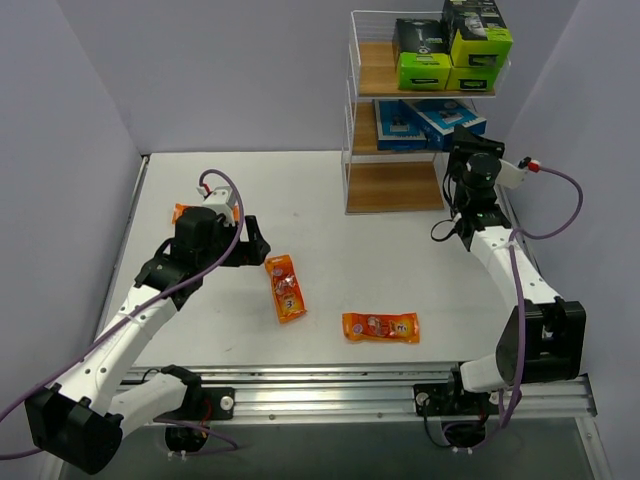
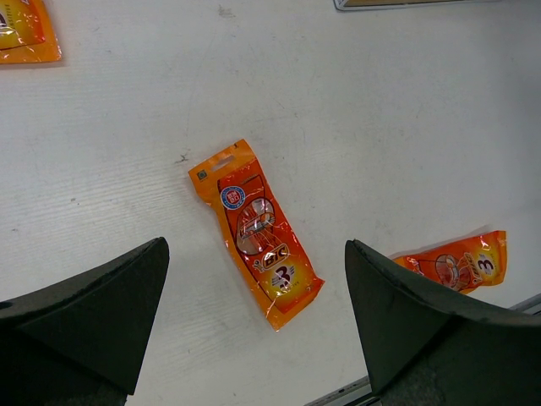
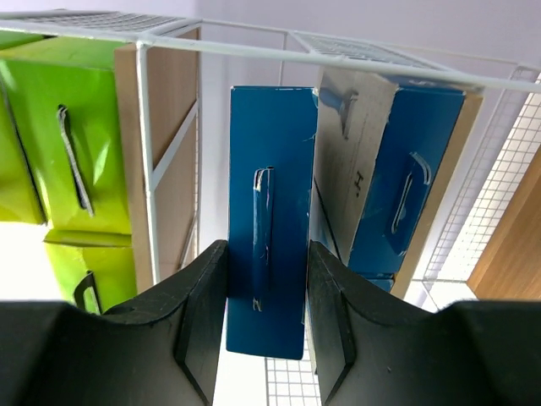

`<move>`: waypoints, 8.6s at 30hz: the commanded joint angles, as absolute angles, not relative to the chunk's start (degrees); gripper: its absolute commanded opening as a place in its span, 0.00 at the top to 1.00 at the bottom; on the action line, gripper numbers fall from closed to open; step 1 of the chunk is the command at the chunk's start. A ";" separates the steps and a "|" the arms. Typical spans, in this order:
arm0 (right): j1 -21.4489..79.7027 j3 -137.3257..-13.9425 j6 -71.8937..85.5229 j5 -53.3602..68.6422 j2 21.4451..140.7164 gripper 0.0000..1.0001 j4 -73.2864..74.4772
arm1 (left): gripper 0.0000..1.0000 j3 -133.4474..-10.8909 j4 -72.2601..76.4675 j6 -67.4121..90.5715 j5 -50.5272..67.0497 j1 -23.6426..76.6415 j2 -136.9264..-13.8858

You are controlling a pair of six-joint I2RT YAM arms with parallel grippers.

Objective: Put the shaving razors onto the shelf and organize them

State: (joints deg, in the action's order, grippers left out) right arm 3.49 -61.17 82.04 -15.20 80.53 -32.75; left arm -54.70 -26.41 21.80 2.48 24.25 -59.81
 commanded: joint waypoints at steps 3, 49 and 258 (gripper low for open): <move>4.22 -62.14 81.83 -16.53 81.73 1.00 -40.34 | 0.06 -56.95 -26.02 21.18 3.52 24.26 -60.12; 3.69 -64.42 78.05 5.27 81.65 0.68 -27.95 | 0.06 -57.13 -26.45 21.27 5.01 23.73 -60.64; -2.81 -49.50 56.80 13.62 60.48 0.34 -14.85 | 0.06 -59.15 -30.49 18.37 -5.35 21.18 -61.44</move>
